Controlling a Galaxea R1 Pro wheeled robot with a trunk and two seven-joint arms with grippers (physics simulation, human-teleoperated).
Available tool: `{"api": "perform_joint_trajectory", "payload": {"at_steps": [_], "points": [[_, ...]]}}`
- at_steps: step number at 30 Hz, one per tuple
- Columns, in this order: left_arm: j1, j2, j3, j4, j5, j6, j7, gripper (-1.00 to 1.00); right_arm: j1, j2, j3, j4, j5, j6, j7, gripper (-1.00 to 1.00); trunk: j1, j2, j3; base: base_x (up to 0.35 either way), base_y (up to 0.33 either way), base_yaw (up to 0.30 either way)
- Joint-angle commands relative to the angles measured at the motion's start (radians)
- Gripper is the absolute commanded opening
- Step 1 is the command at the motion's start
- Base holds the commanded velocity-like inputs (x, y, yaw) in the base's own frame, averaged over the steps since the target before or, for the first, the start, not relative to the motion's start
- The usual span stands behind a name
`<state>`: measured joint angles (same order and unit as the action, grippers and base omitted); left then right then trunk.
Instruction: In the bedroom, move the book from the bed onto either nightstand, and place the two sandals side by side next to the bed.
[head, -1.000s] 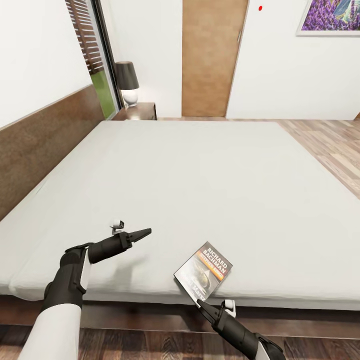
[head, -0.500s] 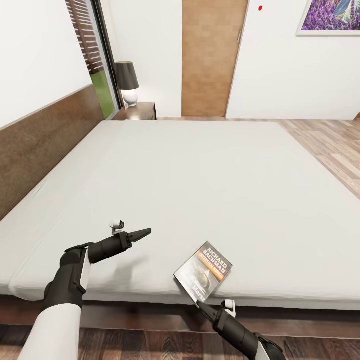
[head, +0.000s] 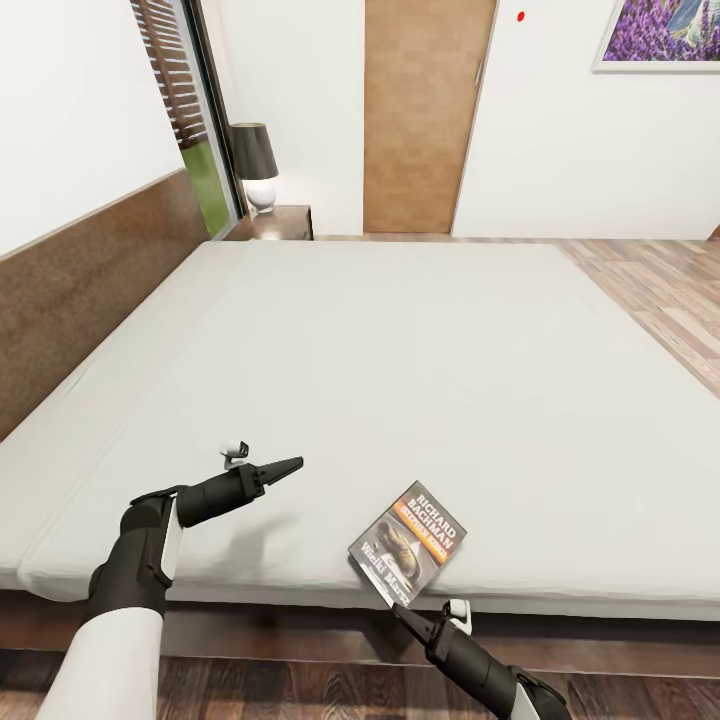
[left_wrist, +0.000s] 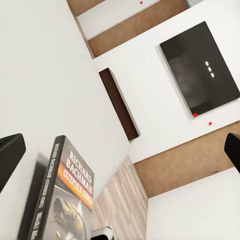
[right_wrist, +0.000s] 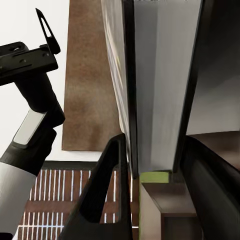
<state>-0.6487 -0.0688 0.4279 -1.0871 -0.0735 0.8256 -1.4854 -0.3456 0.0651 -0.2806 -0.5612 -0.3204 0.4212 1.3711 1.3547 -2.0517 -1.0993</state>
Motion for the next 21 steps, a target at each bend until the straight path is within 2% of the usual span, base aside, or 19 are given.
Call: {"api": "perform_joint_trajectory", "payload": {"at_steps": [1, 12, 18, 21], "points": [[-0.001, -0.001, 0.003, -0.001, -0.008, 0.010, -0.007, 1.00, -0.015, 0.001, -0.007, 0.000, 0.000, 0.005, 0.000, -1.00, 0.000, 0.000, -0.001, 0.000, 0.000, 0.000], [0.000, -0.002, 0.003, -0.001, -0.008, 0.010, -0.006, 1.00, -0.016, 0.001, -0.006, 0.000, 0.000, 0.004, 0.000, -1.00, 0.000, 0.000, -0.001, 0.000, 0.000, 0.000], [0.000, -0.002, 0.002, -0.001, -0.008, 0.010, -0.006, 1.00, -0.016, 0.001, -0.006, 0.000, 0.000, 0.004, 0.000, -1.00, -0.023, 0.042, 0.018, 0.000, 0.000, 0.000], [0.000, -0.002, 0.002, -0.001, -0.008, 0.010, -0.007, 1.00, -0.016, 0.001, -0.006, 0.000, 0.000, 0.004, 0.000, -1.00, -0.023, 0.042, 0.018, 0.000, 0.000, 0.000]]}}
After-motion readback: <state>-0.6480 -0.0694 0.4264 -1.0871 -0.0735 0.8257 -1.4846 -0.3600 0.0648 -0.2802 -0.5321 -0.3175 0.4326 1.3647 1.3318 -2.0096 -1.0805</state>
